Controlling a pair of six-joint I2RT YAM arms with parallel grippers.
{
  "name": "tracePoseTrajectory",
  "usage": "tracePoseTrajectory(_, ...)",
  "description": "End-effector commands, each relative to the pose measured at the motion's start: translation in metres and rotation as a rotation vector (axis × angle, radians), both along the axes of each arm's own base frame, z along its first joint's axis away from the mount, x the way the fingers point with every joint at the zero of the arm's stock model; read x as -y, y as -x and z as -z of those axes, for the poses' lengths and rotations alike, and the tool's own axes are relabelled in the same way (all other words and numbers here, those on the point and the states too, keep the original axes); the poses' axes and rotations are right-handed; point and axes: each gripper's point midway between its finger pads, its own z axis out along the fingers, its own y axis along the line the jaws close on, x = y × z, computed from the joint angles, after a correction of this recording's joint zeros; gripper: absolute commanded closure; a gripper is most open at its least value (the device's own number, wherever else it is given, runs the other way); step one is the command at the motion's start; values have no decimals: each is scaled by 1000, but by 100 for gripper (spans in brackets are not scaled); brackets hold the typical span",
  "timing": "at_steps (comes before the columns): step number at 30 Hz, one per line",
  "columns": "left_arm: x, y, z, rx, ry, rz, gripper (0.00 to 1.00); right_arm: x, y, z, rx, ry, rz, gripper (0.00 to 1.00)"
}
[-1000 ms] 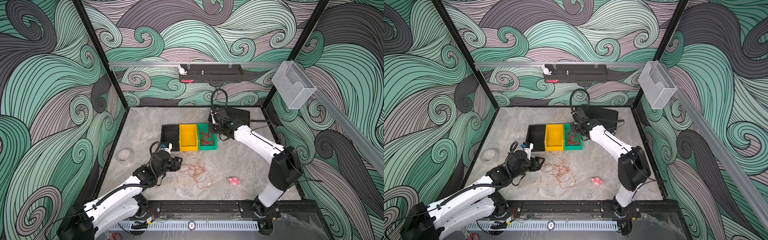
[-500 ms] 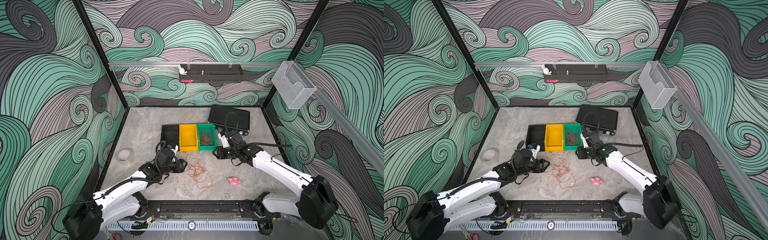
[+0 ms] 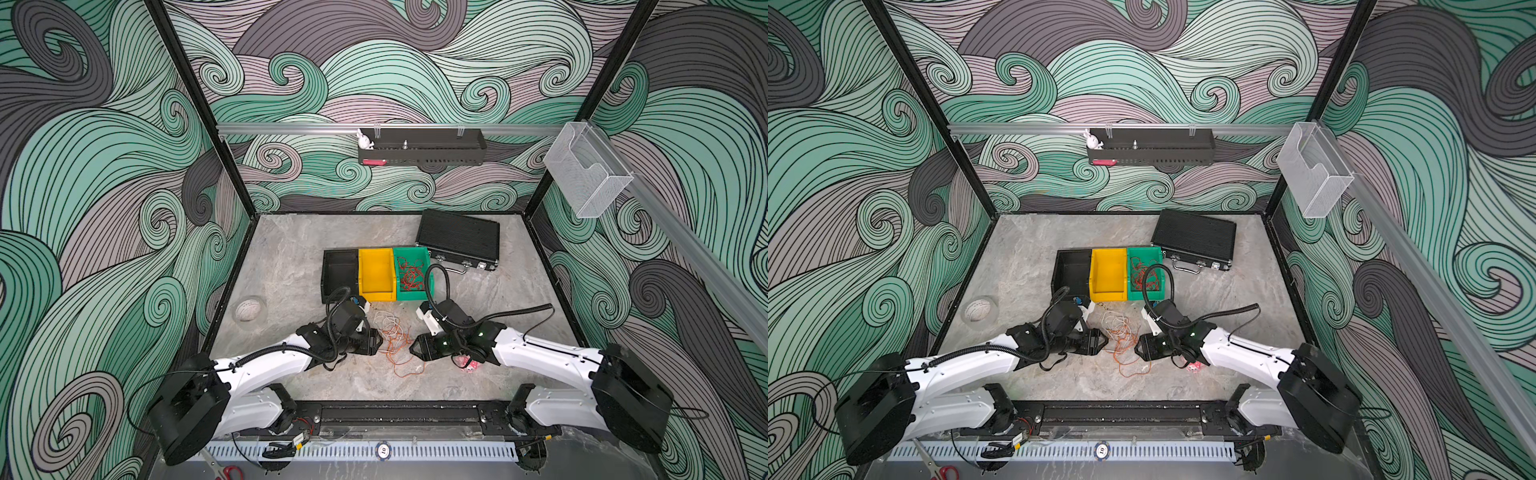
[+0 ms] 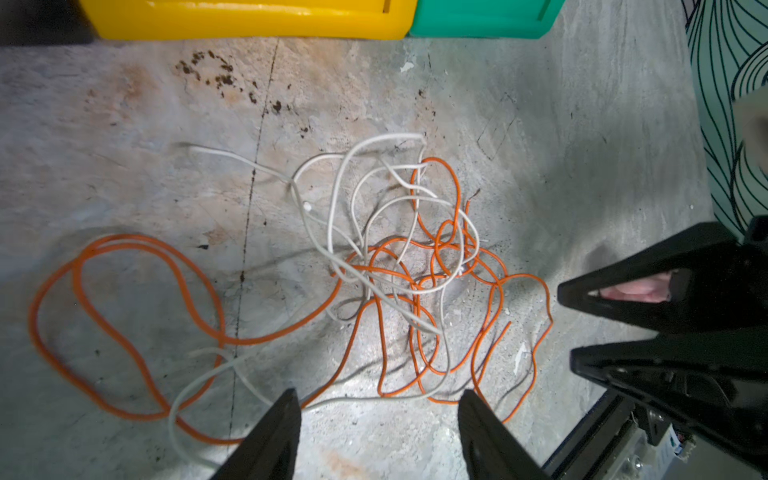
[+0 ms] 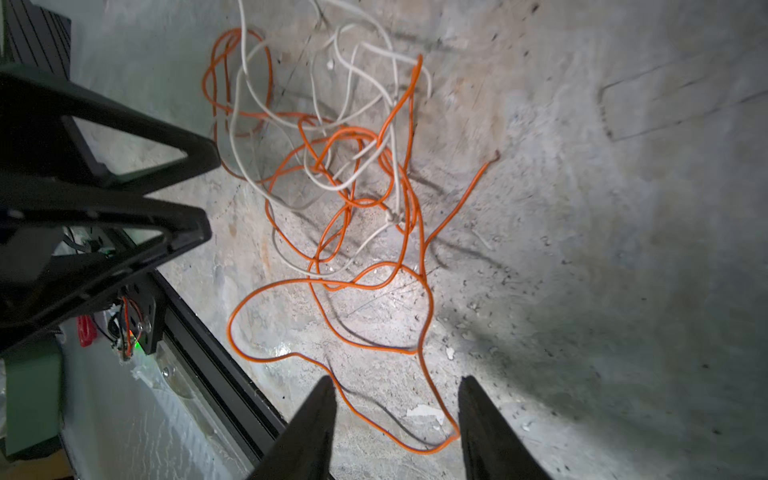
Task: Untangle the cables
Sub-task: 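Move both grippers down over the orange and white wire tangle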
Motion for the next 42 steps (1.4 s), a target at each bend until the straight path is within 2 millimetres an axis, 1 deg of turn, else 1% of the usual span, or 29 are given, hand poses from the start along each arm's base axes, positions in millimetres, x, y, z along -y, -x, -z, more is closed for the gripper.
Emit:
tracePoseTrajectory(1, 14, -12, -16, 45, 38, 1, 37, -5, -5, 2, 36, 13, 30, 61)
tracePoseTrajectory(4, 15, -15, -11, 46, 25, -1, 40, 4, -7, 3, 65, 57, 54, 79)
tracePoseTrajectory(5, 13, -16, -8, 45, 15, -11, 41, 7, -8, 2, 78, 65, 62, 83)
tracePoseTrajectory(9, 15, -20, -5, 46, 14, -23, 46, 19, -13, -7, 131, 88, 89, 90)
tracePoseTrajectory(12, 19, -23, -3, 42, 10, -17, 56, 25, -15, -14, 160, 96, 107, 95)
tracePoseTrajectory(14, 20, -24, -1, 36, 2, -16, 62, 26, -17, -17, 176, 87, 115, 95)
tracePoseTrajectory(15, 20, -25, 1, 32, -3, -15, 64, 26, -17, -16, 179, 86, 113, 95)
tracePoseTrajectory(16, 20, -25, 1, 30, -5, -14, 67, 26, -16, -15, 178, 88, 104, 92)
tracePoseTrajectory(18, 21, -25, 3, 27, -7, -12, 72, 23, -14, -8, 154, 103, 75, 81)
tracePoseTrajectory(19, 21, -25, 4, 26, -9, -14, 76, 21, -12, -3, 133, 114, 62, 78)
tracePoseTrajectory(20, 21, -26, 5, 25, -13, -15, 82, 17, -11, 0, 118, 111, 53, 76)
tracePoseTrajectory(23, 19, -26, 5, 26, -21, -19, 89, 5, -10, 10, 78, 79, 46, 75)
tracePoseTrajectory(25, 17, -26, 6, 28, -26, -25, 91, 3, -11, 15, 67, 80, 53, 75)
tracePoseTrajectory(26, 16, -26, 6, 30, -28, -29, 95, 3, -11, 18, 64, 85, 53, 75)
tracePoseTrajectory(27, 15, -26, 5, 33, -28, -32, 96, 3, -11, 20, 59, 93, 52, 76)
tracePoseTrajectory(29, 13, -26, 5, 37, -34, -37, 97, 4, -11, 22, 57, 103, 50, 77)
tracePoseTrajectory(30, 12, -26, 5, 38, -37, -38, 100, 5, -11, 21, 58, 106, 50, 77)
tracePoseTrajectory(33, 9, -27, 4, 44, -46, -46, 100, 15, -12, 18, 82, 141, 66, 76)
tracePoseTrajectory(34, 8, -27, 3, 46, -47, -47, 100, 19, -13, 15, 95, 154, 72, 72)
tracePoseTrajectory(35, 7, -27, 3, 48, -47, -50, 100, 22, -14, 11, 108, 162, 72, 66)
tracePoseTrajectory(38, 4, -28, 3, 50, -49, -57, 100, 29, -14, -1, 134, 175, 71, 57)
tracePoseTrajectory(40, 3, -28, 3, 52, -52, -62, 100, 28, -13, -12, 150, 145, 69, 52)
tracePoseTrajectory(42, 1, -29, 2, 56, -52, -68, 100, 24, -11, -18, 153, 108, 60, 48)
